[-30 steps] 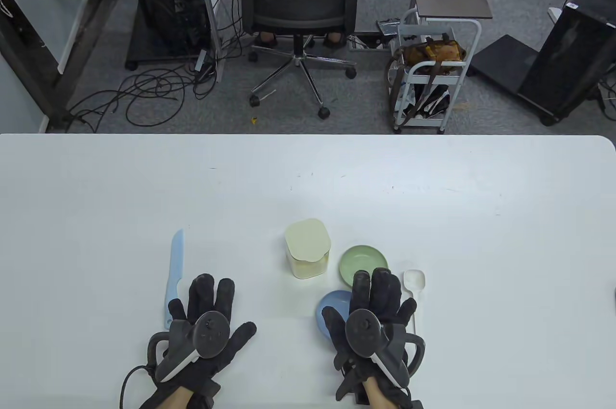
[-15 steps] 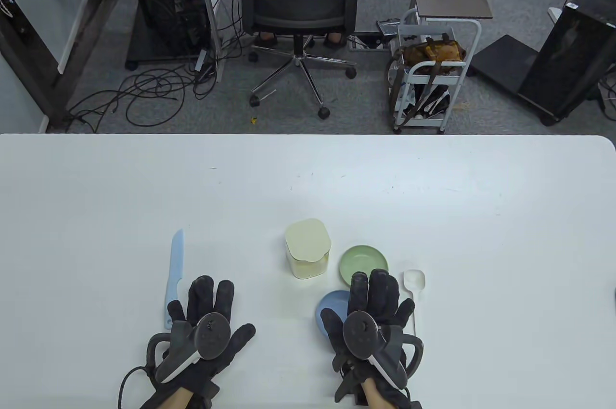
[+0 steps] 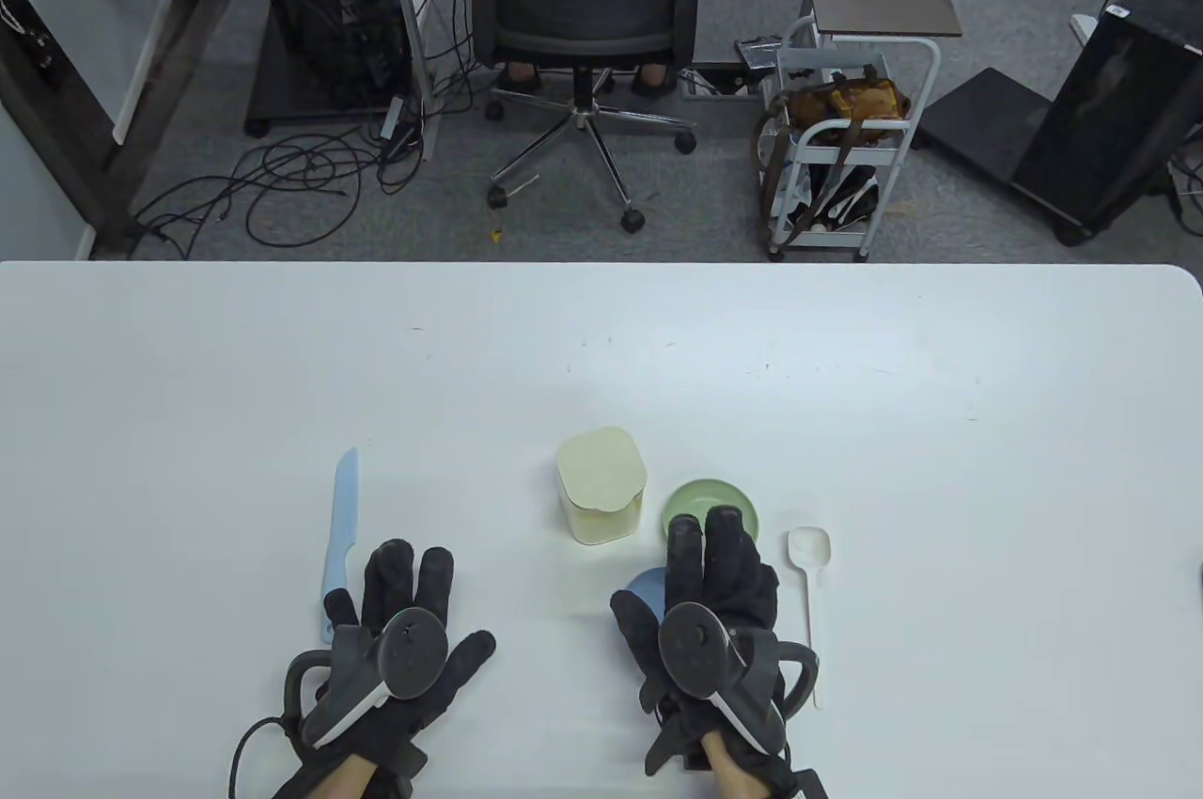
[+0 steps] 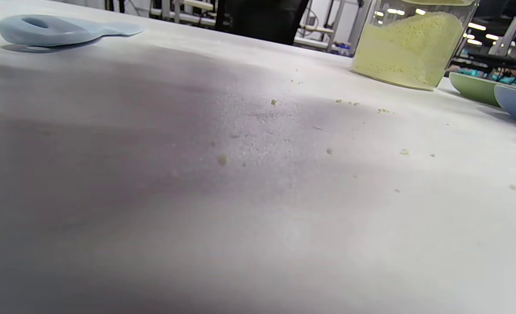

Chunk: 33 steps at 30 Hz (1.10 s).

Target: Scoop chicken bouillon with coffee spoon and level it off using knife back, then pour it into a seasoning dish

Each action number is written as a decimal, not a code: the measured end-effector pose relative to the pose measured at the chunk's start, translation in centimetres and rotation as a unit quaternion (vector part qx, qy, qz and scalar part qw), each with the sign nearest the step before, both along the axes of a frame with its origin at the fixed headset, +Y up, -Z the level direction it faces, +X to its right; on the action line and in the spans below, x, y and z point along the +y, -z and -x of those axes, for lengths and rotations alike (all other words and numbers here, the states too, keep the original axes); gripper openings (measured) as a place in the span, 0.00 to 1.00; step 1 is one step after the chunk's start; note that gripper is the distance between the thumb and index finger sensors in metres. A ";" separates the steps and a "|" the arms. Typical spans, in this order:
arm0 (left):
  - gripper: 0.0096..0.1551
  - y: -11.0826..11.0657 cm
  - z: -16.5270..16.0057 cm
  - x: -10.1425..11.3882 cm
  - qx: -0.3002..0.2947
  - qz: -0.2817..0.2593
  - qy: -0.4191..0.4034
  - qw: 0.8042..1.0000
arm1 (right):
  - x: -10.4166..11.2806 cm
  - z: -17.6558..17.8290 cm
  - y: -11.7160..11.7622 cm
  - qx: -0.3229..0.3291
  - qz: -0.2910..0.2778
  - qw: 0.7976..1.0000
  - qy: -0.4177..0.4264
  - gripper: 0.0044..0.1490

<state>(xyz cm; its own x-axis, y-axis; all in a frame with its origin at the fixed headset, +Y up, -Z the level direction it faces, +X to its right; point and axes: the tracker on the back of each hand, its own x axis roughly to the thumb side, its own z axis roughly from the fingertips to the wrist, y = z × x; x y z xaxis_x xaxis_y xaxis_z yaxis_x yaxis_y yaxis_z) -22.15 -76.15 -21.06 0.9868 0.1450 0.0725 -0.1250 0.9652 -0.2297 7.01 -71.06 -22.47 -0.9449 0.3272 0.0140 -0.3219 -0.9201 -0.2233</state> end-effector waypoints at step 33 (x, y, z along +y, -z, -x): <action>0.79 0.2 0.6 -0.2 -0.011 -0.018 -0.041 0.999 | 2.8 15.8 4.9 0.073 0.255 0.946 -0.188 0.58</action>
